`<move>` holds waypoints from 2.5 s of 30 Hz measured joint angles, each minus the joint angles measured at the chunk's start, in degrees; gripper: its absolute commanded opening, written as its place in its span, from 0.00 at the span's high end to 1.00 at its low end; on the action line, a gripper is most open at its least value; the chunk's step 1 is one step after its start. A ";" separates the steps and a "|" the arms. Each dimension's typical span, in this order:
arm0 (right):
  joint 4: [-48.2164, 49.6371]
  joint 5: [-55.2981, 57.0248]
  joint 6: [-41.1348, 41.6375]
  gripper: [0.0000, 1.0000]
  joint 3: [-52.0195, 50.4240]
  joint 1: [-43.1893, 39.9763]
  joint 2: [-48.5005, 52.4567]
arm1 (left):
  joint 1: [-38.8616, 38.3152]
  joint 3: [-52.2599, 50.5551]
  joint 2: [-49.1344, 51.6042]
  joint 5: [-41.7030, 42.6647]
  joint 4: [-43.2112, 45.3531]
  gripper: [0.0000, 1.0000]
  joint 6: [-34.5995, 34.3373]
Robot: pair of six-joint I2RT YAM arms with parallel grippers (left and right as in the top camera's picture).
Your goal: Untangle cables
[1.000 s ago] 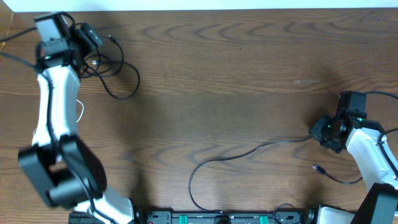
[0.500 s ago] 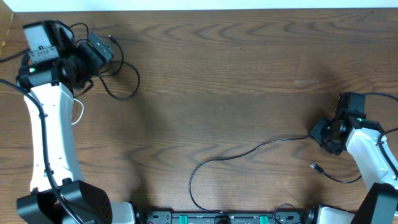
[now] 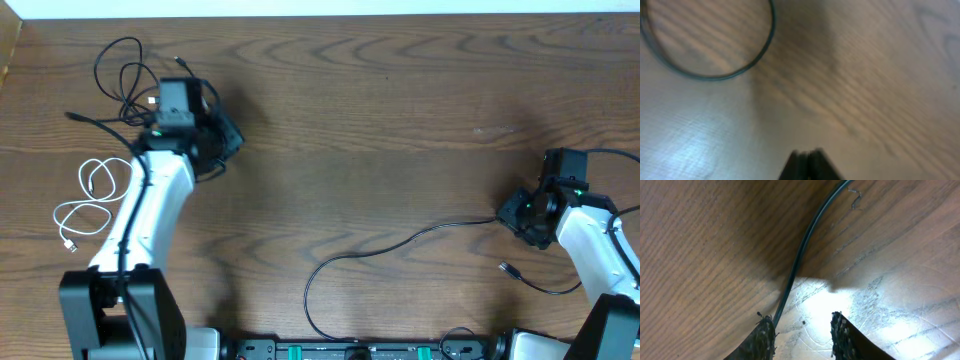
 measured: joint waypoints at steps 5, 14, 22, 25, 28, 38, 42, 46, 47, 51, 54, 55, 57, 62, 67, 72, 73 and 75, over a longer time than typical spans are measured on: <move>0.04 0.00 0.00 0.66 0.00 0.00 0.00 | -1.22 -7.61 0.02 -4.55 11.10 0.92 -1.53; 0.17 0.00 0.00 0.66 0.00 0.00 0.00 | -1.22 -10.49 5.81 -11.54 20.41 0.92 -2.43; 0.17 0.00 0.02 0.66 0.00 0.00 0.00 | -1.22 -10.51 13.79 -12.26 25.64 0.92 -2.58; 0.15 0.02 0.02 0.66 0.00 0.00 0.00 | -1.22 -10.49 14.45 -14.82 27.26 0.92 -2.60; 0.17 0.02 0.00 0.66 0.00 0.00 0.00 | -1.20 -10.49 15.56 -17.70 30.03 0.92 -2.60; 0.68 0.02 0.02 0.69 0.00 0.00 0.00 | 2.93 -9.88 23.87 -21.84 50.84 0.92 -2.60; 0.70 0.02 0.00 0.70 0.00 0.00 0.00 | 6.86 -9.25 26.38 -22.03 56.43 0.92 -2.60; 0.70 0.02 0.02 0.71 0.00 0.00 0.00 | 10.88 -7.98 27.26 -22.01 56.68 0.92 -2.60; 0.66 0.02 0.02 0.71 0.00 0.00 0.00 | 11.69 -7.54 27.39 -22.01 56.41 0.92 -2.60; 0.63 0.00 0.02 0.73 0.00 0.00 0.00 | 15.08 -5.33 27.91 -20.96 56.15 0.92 -2.45; 0.63 0.02 0.02 0.73 0.00 0.00 0.00 | 16.83 -3.82 27.32 -15.17 56.17 0.92 -1.55; 0.61 0.02 0.02 0.73 0.00 0.00 0.00 | 16.96 -3.80 26.56 -12.79 55.89 0.92 -1.18; 0.55 0.02 0.02 0.73 0.00 0.00 0.00 | 16.70 -3.80 23.71 -7.21 54.66 0.92 -0.83; 0.39 -0.83 0.00 0.64 -0.02 0.00 -0.02 | 14.64 -3.78 11.26 3.76 49.40 0.92 -0.59; 0.15 -2.58 -0.39 0.64 -0.02 0.00 -1.38 | 10.29 -3.37 -4.76 9.62 39.26 0.92 -0.20; -2.58 -5.44 -1.18 0.72 0.00 0.00 -7.85 | 5.44 -3.30 -16.09 11.72 30.51 0.92 0.17; -3.76 -5.86 -1.66 0.77 0.00 0.00 -9.62 | 4.52 -3.30 -17.92 11.93 28.59 0.92 0.24; -6.29 -6.38 -2.71 0.93 0.00 0.00 -12.90 | 2.64 -3.28 -21.22 12.20 24.79 0.91 0.24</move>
